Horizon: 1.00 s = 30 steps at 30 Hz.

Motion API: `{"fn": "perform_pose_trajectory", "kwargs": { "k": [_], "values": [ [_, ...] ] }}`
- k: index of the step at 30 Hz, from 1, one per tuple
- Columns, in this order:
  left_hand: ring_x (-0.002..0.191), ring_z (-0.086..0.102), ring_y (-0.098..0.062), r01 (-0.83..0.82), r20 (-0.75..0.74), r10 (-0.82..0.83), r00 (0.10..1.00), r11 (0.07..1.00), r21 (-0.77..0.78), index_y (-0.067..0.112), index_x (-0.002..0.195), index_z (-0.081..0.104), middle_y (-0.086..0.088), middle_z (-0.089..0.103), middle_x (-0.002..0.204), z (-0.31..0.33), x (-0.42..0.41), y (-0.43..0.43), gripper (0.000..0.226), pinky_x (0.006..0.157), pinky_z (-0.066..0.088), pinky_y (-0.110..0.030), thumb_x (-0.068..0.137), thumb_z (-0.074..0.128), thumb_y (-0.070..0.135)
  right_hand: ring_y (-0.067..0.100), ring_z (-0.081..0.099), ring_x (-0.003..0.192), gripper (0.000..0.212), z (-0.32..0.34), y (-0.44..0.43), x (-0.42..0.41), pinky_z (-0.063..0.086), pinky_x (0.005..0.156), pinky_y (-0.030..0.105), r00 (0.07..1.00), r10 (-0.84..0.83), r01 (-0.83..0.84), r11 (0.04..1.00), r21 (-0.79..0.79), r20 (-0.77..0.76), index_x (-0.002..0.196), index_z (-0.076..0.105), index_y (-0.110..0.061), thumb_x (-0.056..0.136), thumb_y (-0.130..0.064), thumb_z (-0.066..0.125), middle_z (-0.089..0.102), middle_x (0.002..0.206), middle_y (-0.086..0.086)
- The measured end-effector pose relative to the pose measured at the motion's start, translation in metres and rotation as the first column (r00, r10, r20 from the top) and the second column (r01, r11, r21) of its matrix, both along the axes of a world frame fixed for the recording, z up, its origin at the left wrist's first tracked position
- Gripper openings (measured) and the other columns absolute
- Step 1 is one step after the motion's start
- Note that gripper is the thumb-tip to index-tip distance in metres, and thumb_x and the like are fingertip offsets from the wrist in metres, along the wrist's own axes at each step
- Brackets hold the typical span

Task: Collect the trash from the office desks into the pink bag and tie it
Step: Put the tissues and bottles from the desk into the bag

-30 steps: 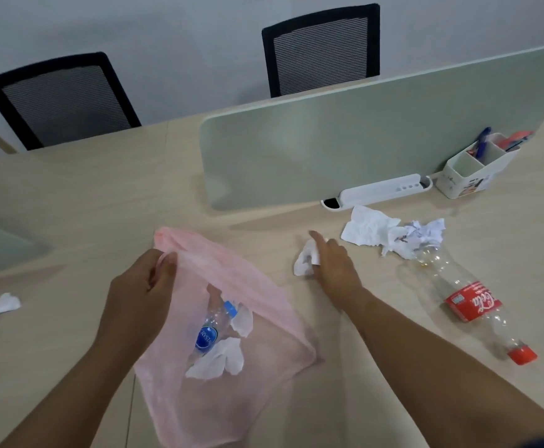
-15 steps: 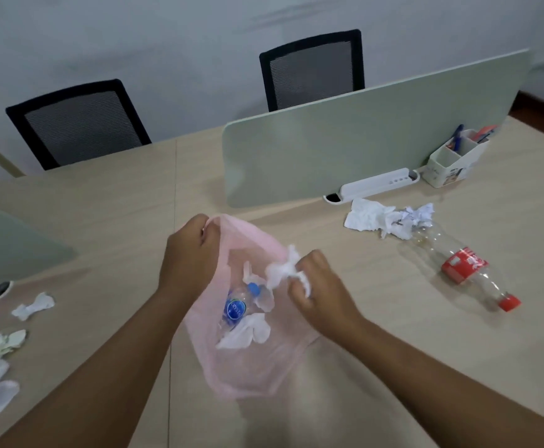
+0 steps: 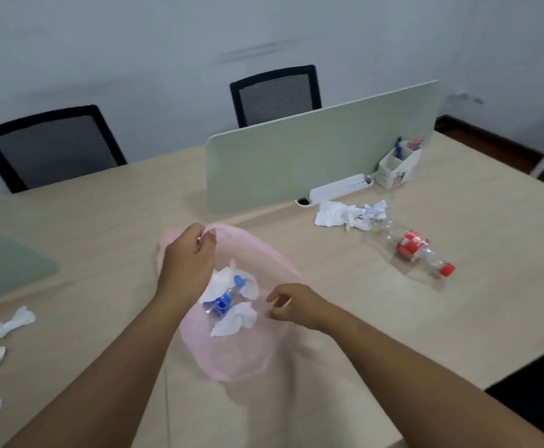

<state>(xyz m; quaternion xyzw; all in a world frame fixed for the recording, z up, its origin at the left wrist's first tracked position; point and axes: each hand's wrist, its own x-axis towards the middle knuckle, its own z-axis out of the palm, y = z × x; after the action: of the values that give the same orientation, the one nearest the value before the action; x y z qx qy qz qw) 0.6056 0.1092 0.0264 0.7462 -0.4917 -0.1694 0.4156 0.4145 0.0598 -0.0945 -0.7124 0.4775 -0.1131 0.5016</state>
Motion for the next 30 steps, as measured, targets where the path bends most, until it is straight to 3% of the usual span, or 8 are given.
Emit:
{"fn": "perform_pose_trajectory", "kwargs": {
  "k": [5,11,15,18,21,24,27,30],
  "values": [
    [0.062,0.041,-0.026,-0.024,0.047,0.025,0.999,0.999,-0.023,0.01,0.07,0.04,-0.008,0.048,0.064,-0.004,-0.026,-0.021,0.034,0.057,0.035,-0.034,0.1,0.046,0.025,0.014,0.054,0.066,0.023,0.005,-0.046,-0.104,0.042,0.056,0.023,0.953,-0.301,0.302,0.953,0.03,-0.027,0.079,0.058,-0.018,0.077,-0.031,0.077,0.061,0.079,0.002],
    [0.06,0.042,-0.025,-0.081,0.057,0.082,0.995,0.997,-0.02,0.01,0.072,0.042,-0.01,0.049,0.066,-0.008,-0.051,-0.054,0.034,0.056,0.035,-0.034,0.101,0.043,0.027,0.031,0.035,0.129,0.079,-0.008,-0.125,-0.2,0.04,0.1,0.04,0.73,-0.517,0.355,0.846,-0.398,-0.448,0.144,0.034,-0.034,0.074,-0.042,0.07,0.036,0.142,0.007],
    [0.061,0.04,-0.027,-0.112,0.09,0.11,0.99,0.994,0.008,0.004,0.076,0.042,-0.017,0.049,0.07,-0.011,-0.061,-0.074,0.035,0.056,0.033,-0.035,0.101,0.041,0.028,0.037,0.041,0.125,0.084,-0.034,-0.144,-0.238,0.04,0.102,0.047,0.634,-0.54,0.416,0.841,-0.345,-0.553,0.149,0.02,-0.036,0.079,-0.045,0.066,0.036,0.14,0.009],
    [0.06,0.038,-0.024,-0.146,0.108,0.143,0.984,0.989,0.016,0.001,0.078,0.042,-0.014,0.046,0.069,-0.008,-0.065,-0.084,0.034,0.055,0.032,-0.034,0.101,0.04,0.027,0.038,0.058,0.097,0.078,-0.041,-0.142,-0.239,0.052,0.084,0.045,0.736,-0.538,0.471,0.843,-0.259,-0.412,0.143,0.029,-0.031,0.077,-0.031,0.07,0.041,0.117,0.01],
    [0.06,0.036,-0.022,-0.19,0.091,0.189,0.978,0.982,0.005,0.002,0.076,0.04,-0.006,0.043,0.067,0.001,-0.066,-0.093,0.033,0.055,0.03,-0.034,0.1,0.042,0.026,0.026,0.062,0.073,0.071,-0.014,-0.136,-0.227,0.049,0.054,0.029,0.904,-0.408,0.413,0.911,0.009,-0.129,0.132,0.039,-0.034,0.072,-0.021,0.073,0.055,0.11,0.009],
    [0.061,0.035,-0.021,-0.26,0.037,0.26,0.965,0.965,0.002,0.011,0.072,0.041,-0.002,0.04,0.066,0.011,-0.063,-0.102,0.029,0.055,0.03,-0.034,0.098,0.043,0.024,0.021,0.064,0.069,0.054,0.028,-0.123,-0.215,0.043,0.056,0.031,0.999,-0.04,0.042,0.901,0.431,-0.013,0.121,0.049,-0.034,0.074,-0.02,0.07,0.066,0.104,0.012],
    [0.061,0.034,-0.02,-0.283,0.019,0.283,0.959,0.959,0.01,0.015,0.071,0.039,-0.001,0.039,0.065,0.019,-0.062,-0.106,0.028,0.055,0.029,-0.034,0.098,0.043,0.023,0.02,0.062,0.067,0.05,0.06,-0.107,-0.193,0.047,0.054,0.027,0.95,0.312,-0.26,0.794,0.55,-0.001,0.119,0.055,-0.032,0.075,-0.019,0.074,0.066,0.096,0.002],
    [0.06,0.034,-0.019,-0.297,0.006,0.297,0.955,0.955,0.023,0.013,0.07,0.036,0.0,0.039,0.066,0.022,-0.061,-0.105,0.03,0.055,0.028,-0.033,0.098,0.042,0.022,0.019,0.06,0.065,0.05,0.066,-0.091,-0.15,0.047,0.051,0.024,0.919,0.391,-0.355,0.768,0.533,0.049,0.121,0.055,-0.035,0.077,-0.023,0.076,0.065,0.099,0.003]
  ]
}}
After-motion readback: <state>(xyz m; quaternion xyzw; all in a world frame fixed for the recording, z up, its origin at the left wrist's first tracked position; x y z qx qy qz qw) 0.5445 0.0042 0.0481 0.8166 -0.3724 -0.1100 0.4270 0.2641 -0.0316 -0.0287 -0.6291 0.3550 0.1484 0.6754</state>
